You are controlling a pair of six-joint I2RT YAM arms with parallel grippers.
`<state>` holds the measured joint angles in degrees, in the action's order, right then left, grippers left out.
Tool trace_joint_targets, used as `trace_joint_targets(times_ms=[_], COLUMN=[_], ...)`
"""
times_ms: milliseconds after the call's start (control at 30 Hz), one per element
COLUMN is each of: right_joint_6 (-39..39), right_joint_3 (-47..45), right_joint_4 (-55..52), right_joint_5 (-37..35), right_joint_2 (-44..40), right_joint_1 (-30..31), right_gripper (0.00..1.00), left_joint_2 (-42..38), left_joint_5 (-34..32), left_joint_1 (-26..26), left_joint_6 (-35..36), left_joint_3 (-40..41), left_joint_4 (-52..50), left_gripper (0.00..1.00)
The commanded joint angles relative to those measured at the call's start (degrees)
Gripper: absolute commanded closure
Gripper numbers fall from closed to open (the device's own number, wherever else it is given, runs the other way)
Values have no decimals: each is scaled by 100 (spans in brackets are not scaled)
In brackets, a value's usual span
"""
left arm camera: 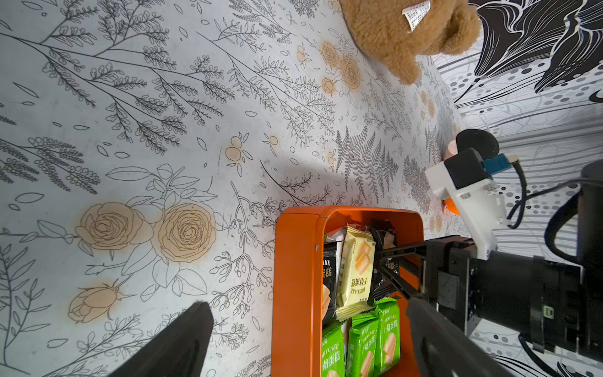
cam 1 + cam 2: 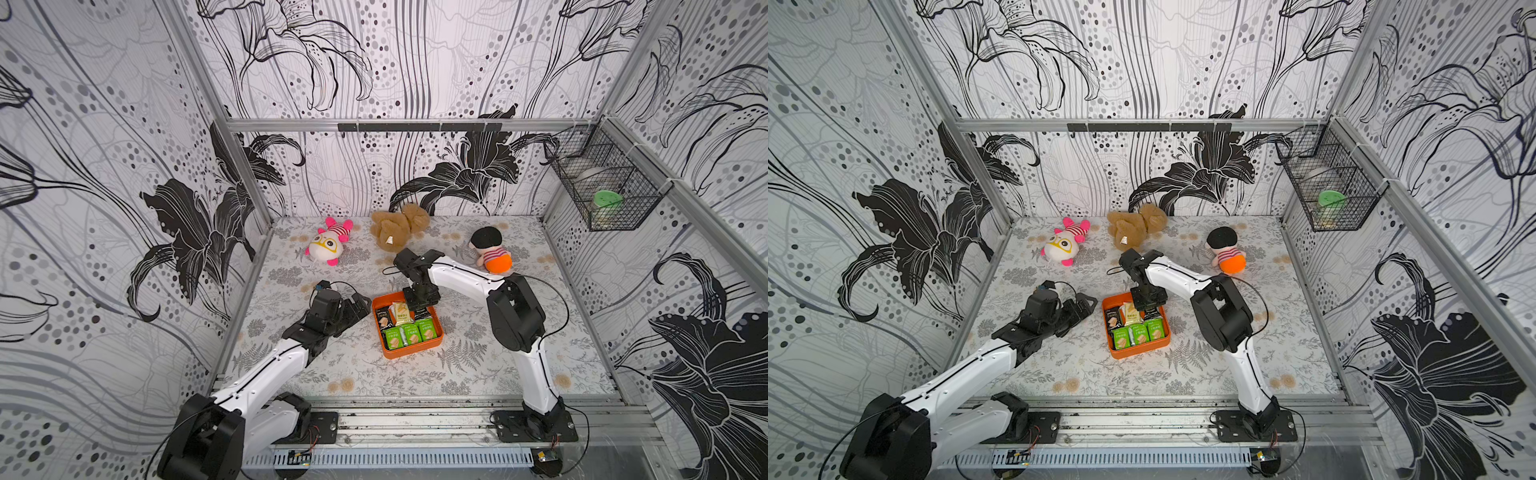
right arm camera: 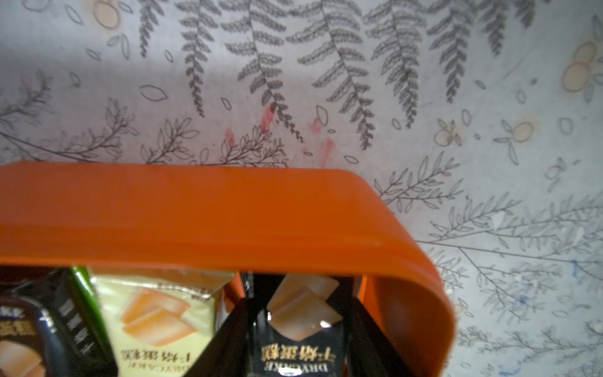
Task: Take the cookies out of the storage box
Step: Pick up the cookie from the storage box.
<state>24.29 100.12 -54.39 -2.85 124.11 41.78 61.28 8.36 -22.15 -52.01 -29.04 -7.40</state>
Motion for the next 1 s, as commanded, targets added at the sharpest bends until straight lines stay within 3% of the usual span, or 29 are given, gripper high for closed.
trace_joint_targets(times_ms=[0, 233, 700, 967], right_joint_6=[-95, -178, 111, 23], right_joint_3=[-27, 53, -369, -496], right_joint_4=[-84, -171, 231, 208], right_joint_5=[-115, -116, 682, 387], right_joint_2=[37, -150, -1042, -1449], right_joint_1=[14, 14, 14, -34], right_gripper=[57, 61, 61, 61], left_joint_2=[-98, -51, 582, 1032], left_joint_5=[-165, -203, 95, 78], left_joint_1=[-26, -28, -62, -192], left_joint_6=[-55, -113, -116, -81], left_joint_3=[81, 38, -360, -888], left_joint_4=[11, 62, 244, 256], left_gripper=[3, 3, 3, 3])
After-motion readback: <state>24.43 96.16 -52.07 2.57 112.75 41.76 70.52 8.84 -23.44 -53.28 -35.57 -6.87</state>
